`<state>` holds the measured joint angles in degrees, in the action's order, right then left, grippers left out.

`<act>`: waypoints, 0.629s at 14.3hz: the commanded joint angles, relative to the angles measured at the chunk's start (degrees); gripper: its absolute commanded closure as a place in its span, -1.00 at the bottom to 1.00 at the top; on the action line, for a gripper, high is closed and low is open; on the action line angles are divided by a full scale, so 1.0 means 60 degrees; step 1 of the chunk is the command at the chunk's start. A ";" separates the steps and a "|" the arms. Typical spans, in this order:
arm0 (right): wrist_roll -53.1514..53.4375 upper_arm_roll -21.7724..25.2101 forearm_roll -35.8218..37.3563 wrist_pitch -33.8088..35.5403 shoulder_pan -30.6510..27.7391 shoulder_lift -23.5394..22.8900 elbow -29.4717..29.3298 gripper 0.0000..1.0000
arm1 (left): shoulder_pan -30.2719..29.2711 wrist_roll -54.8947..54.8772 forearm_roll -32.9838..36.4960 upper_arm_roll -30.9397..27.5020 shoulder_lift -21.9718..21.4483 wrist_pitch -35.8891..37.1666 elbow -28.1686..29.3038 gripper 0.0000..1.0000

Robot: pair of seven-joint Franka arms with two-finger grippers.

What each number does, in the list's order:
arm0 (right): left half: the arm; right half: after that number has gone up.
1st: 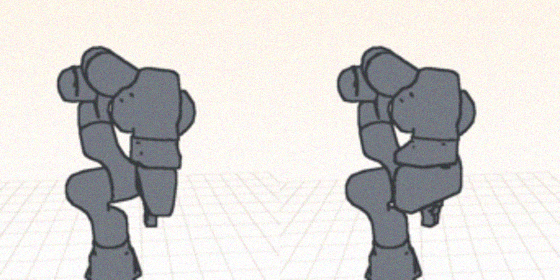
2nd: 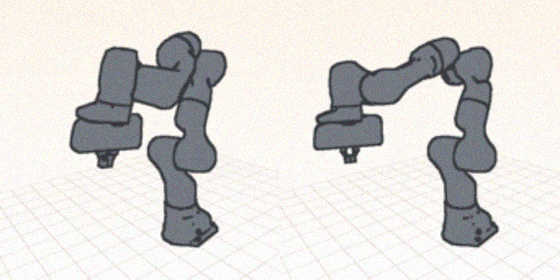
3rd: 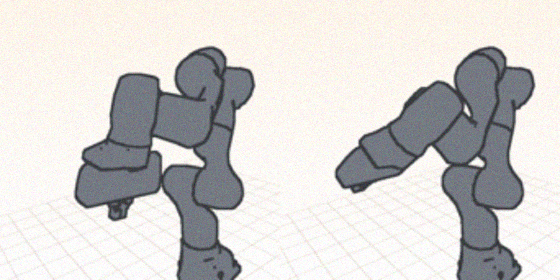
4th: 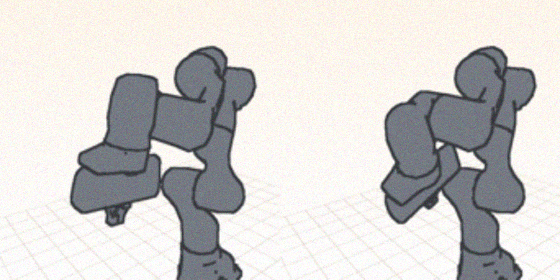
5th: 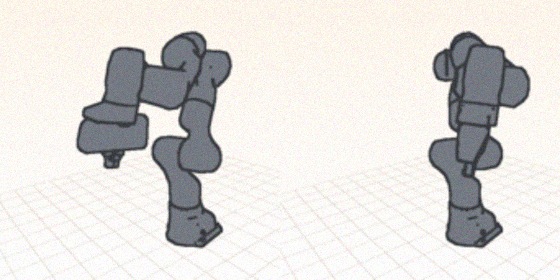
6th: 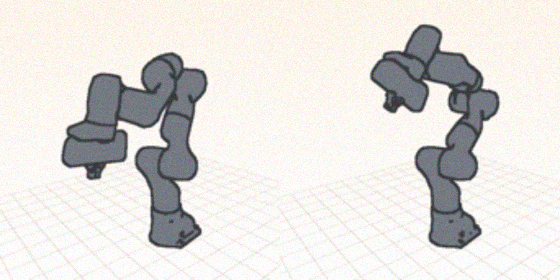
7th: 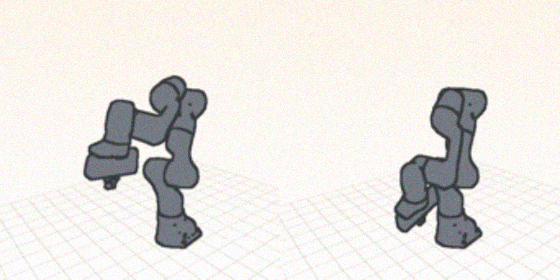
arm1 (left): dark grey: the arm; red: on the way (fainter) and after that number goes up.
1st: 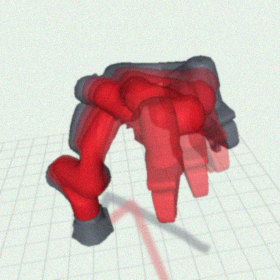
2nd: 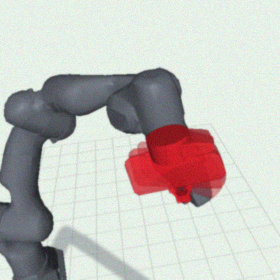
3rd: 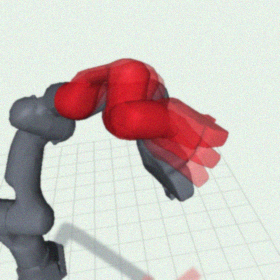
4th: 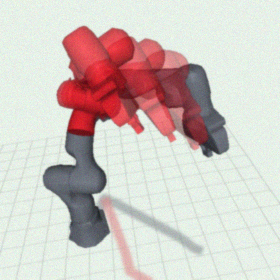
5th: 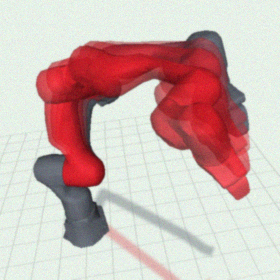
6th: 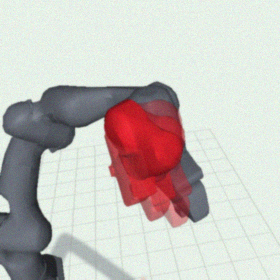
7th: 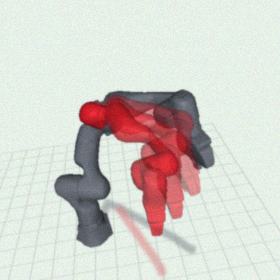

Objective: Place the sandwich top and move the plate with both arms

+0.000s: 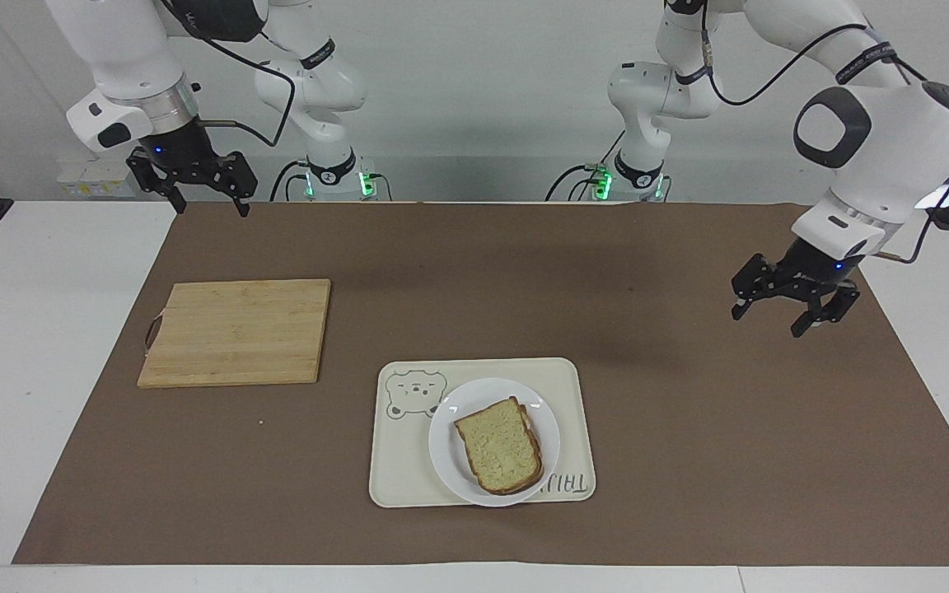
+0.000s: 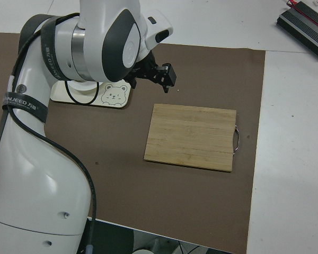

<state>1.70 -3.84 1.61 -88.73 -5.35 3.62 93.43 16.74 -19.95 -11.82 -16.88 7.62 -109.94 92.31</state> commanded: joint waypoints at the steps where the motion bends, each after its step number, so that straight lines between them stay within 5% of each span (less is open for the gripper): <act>1: -0.0108 0.0026 -0.0034 0.0110 0.0013 -0.0018 -0.0059 -1.00 | 0.0007 0.0234 0.0927 -0.0028 -0.0258 0.0947 -0.0457 -1.00; 5: -0.0108 0.0026 -0.0034 0.0110 -0.0001 -0.0018 -0.0059 -1.00 | 0.0051 0.0234 0.1719 -0.0028 -0.0508 0.2704 -0.1261 -1.00; 9: -0.0108 0.0026 -0.0034 0.0110 0.0013 -0.0018 -0.0059 -1.00 | -0.0006 0.0248 0.1970 0.0089 -0.1576 0.3439 -0.0958 -1.00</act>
<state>1.70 -3.84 1.61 -88.73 -5.35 3.62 93.43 16.83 -19.43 -1.50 -16.67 1.64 -91.73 84.73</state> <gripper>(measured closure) 0.000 0.000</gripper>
